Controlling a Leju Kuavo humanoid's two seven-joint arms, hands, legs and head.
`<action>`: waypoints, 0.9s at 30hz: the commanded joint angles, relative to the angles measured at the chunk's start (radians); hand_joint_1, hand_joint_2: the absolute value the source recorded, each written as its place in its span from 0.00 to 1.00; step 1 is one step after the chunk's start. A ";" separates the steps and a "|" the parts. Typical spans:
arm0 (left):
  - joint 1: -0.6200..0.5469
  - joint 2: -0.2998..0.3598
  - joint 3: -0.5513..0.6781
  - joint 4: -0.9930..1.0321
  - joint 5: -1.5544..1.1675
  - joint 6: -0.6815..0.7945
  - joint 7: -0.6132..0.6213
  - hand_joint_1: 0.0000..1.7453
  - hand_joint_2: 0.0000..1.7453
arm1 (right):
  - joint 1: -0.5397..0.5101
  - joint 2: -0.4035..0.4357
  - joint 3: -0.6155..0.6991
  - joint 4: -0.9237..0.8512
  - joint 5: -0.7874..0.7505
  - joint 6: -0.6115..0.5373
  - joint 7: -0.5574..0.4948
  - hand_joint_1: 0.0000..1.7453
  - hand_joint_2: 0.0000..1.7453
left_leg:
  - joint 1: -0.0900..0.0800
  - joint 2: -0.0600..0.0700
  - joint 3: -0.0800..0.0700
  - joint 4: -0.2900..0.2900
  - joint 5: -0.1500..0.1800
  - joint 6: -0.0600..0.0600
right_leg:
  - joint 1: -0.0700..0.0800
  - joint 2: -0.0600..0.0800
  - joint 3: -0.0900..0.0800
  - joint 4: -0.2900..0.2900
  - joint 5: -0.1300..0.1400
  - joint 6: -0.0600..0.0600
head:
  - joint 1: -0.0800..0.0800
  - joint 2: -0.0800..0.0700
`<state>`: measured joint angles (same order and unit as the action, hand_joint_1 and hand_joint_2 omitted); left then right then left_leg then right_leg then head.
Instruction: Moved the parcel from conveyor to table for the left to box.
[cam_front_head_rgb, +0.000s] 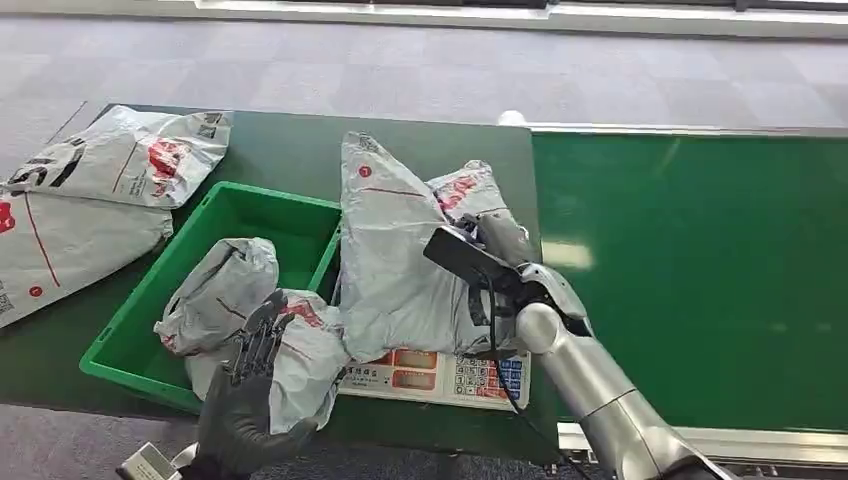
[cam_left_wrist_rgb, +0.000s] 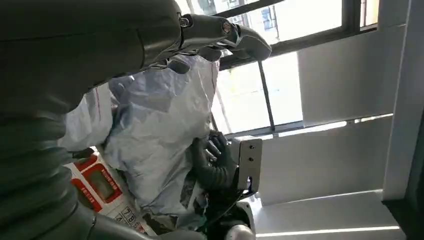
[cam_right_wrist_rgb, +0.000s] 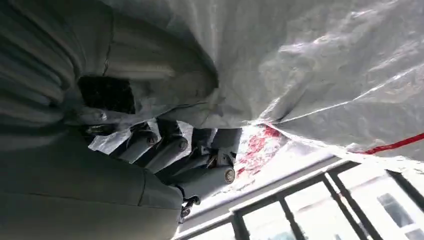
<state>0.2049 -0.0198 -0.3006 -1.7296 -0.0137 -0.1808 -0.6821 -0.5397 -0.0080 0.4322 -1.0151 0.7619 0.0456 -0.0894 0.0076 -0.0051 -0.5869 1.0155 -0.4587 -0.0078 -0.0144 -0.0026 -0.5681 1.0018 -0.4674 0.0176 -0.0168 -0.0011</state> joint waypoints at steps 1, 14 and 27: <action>-0.007 -0.023 0.110 -0.012 -0.010 0.014 0.000 0.00 1.00 | -0.013 0.001 0.047 0.016 -0.124 0.135 -0.174 0.00 1.00 | 0.000 0.002 0.001 -0.001 0.000 0.000 | 0.001 0.002 0.000 -0.001 0.001 -0.001 | 0.000 0.000; -0.005 -0.029 0.115 -0.014 -0.020 0.023 -0.003 0.00 1.00 | -0.010 0.002 0.039 0.012 -0.149 0.152 -0.195 0.00 1.00 | 0.001 0.002 0.001 -0.001 0.000 0.000 | 0.001 0.002 0.000 0.000 0.001 -0.001 | 0.000 0.000; -0.112 -0.017 0.125 -0.069 -0.178 0.142 0.068 0.00 1.00 | 0.338 -0.049 -0.191 -0.477 -0.310 -0.176 -0.237 0.00 1.00 | 0.001 -0.007 0.000 -0.002 0.002 0.000 | 0.001 -0.007 0.001 -0.002 -0.001 -0.001 | 0.000 0.000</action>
<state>0.2026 -0.0511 -0.1606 -1.8261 -0.1347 -0.1274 -0.6775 -0.4318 -0.0092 0.3963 -1.1740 0.4796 0.0247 -0.3411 0.0081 -0.0049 -0.5866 1.0156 -0.4586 -0.0081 -0.0139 -0.0024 -0.5696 1.0017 -0.4676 0.0175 -0.0168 -0.0011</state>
